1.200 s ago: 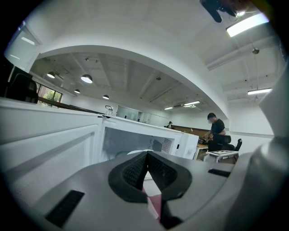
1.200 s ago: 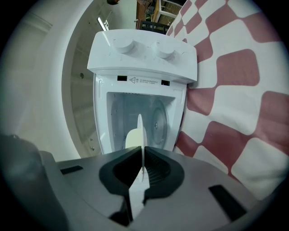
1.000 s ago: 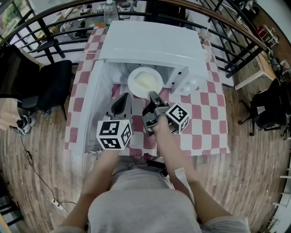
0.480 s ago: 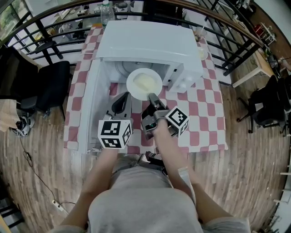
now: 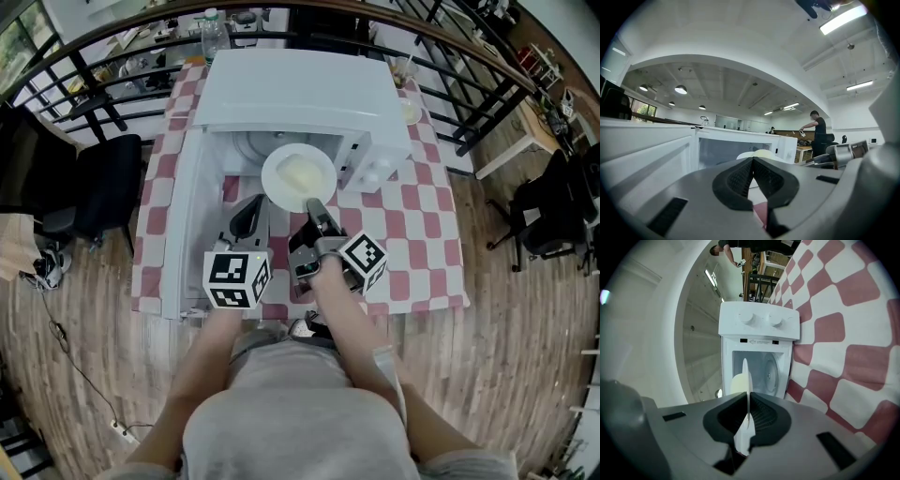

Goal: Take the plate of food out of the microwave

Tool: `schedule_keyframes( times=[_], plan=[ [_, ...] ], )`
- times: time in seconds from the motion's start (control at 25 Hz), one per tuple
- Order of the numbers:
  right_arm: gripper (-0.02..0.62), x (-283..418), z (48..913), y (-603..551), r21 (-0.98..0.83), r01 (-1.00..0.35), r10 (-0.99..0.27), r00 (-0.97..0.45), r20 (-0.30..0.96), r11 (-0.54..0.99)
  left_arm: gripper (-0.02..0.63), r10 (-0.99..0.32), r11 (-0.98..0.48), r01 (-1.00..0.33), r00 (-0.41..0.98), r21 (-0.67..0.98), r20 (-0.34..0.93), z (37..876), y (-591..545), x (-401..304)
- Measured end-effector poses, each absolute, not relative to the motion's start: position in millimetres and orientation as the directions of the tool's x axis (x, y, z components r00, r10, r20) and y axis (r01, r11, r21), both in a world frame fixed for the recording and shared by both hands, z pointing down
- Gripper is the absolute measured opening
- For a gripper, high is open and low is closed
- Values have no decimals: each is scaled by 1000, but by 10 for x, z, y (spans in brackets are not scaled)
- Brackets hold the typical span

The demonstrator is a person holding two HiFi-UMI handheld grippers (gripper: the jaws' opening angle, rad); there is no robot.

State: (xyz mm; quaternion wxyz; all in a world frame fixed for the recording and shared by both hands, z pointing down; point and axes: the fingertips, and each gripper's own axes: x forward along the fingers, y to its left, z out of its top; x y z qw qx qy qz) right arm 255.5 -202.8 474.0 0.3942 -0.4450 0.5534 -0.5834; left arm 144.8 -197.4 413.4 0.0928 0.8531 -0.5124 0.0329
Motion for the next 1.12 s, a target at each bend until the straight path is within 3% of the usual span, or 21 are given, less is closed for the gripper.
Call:
schedule_keyframes(
  times=[1.12],
  plan=[
    [34, 2580, 4506, -1997, -998, -59, -961, -275, 16, 1, 2, -863, -491, -866, 498, 91, 83, 4002, -1926, 1630]
  ],
)
